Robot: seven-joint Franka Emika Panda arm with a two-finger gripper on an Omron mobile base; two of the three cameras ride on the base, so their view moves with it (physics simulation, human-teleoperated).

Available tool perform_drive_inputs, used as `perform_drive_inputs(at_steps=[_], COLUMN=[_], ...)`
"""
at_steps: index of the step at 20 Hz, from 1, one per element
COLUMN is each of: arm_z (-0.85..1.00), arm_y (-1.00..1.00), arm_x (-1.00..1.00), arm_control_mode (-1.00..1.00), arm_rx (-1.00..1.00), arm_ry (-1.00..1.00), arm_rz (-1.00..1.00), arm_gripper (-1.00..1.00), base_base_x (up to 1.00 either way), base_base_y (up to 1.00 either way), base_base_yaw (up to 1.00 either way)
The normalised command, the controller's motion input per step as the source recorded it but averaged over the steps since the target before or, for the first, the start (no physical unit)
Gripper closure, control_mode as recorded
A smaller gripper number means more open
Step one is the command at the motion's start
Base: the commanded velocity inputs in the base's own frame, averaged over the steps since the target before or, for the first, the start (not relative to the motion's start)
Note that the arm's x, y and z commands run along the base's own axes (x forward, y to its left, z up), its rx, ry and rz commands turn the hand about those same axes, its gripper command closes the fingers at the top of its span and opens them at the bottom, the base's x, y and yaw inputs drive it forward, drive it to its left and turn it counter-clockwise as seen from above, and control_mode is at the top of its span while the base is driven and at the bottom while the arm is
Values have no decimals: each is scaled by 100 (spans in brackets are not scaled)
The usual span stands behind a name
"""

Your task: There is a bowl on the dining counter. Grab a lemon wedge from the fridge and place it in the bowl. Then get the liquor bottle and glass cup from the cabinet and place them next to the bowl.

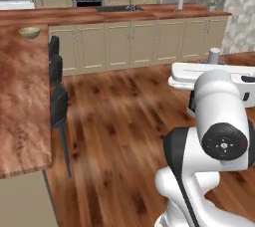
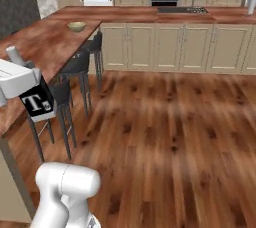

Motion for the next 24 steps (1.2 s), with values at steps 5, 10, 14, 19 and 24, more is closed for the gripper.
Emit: perform_drive_inputs(at_steps=[5, 10, 14, 19, 24], arm_z=[0, 0, 0, 0, 0], arm_y=[0, 0, 0, 0, 0], arm_x=[0, 0, 0, 0, 0], arm_control_mode=[100, 100, 100, 100, 100], arm_rx=[0, 0, 0, 0, 0], arm_ry=[0, 0, 0, 0, 0], arm_rz=[0, 0, 0, 0, 0], arm_gripper=[100, 100, 100, 100, 100], base_base_x=[40, 44, 59, 71, 75], base_base_y=[-100, -99, -92, -87, -83], base_base_yaw=[31, 32, 35, 36, 38])
